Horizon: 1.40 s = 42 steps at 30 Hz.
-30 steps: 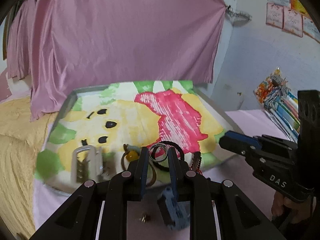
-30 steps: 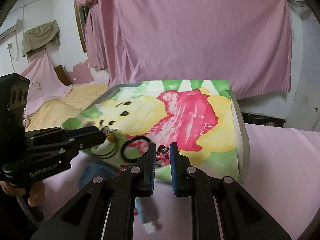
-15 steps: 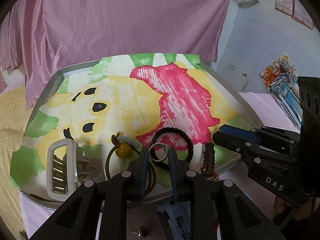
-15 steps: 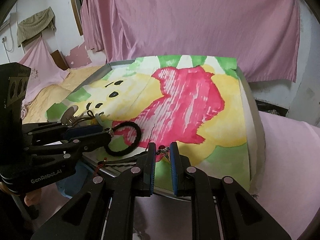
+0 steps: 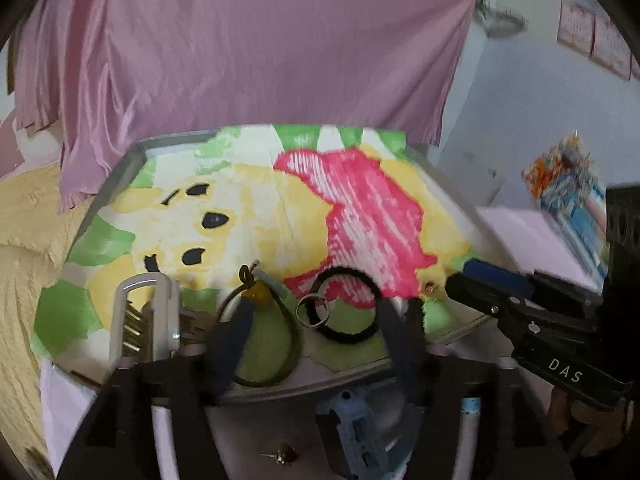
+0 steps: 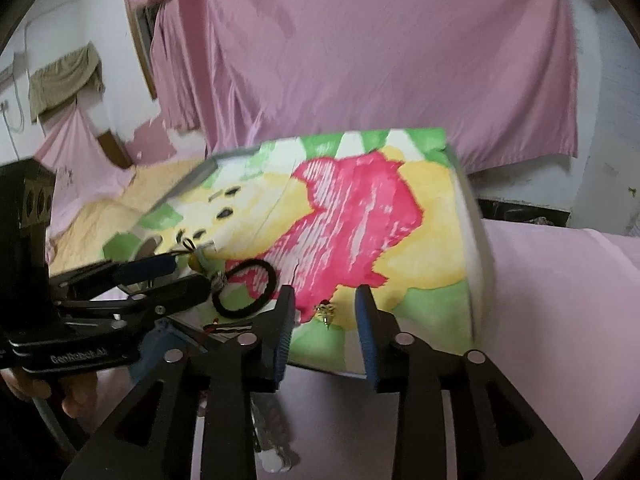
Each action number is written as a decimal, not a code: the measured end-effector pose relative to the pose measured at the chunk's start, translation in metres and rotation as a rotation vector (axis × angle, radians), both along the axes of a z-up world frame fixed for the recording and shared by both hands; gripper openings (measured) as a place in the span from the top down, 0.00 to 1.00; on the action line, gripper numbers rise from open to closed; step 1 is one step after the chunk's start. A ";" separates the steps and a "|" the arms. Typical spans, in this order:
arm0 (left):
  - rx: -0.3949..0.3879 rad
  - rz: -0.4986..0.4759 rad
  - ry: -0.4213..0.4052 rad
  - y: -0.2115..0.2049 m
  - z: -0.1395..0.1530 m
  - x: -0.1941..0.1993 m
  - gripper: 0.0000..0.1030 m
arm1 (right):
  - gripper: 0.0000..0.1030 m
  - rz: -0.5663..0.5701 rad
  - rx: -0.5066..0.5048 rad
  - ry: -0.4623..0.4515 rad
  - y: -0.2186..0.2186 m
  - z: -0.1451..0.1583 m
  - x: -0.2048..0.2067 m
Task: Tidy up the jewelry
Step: 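Open both tools to drop the ring and earring into the tray, then grasp the second red-stone earring with the left tool while the right tool grasps the white hair clip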
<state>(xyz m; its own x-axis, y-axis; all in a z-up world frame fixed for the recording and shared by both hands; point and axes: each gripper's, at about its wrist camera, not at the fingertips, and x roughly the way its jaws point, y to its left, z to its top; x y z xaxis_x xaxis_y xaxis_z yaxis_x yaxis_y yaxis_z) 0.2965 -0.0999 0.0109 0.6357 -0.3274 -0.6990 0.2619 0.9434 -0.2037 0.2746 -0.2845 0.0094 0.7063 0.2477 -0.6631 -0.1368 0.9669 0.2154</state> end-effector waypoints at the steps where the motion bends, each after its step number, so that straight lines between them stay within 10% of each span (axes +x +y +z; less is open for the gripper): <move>1: -0.013 0.002 -0.011 0.002 0.002 -0.002 0.36 | 0.62 -0.013 0.012 -0.021 -0.002 0.003 -0.005; 15: -0.114 0.129 -0.262 0.035 0.033 -0.074 0.02 | 0.10 -0.104 0.038 -0.298 -0.008 0.035 -0.084; 42: -0.083 0.238 -0.360 0.085 0.012 -0.165 0.01 | 0.04 -0.075 -0.023 -0.345 0.023 0.023 -0.166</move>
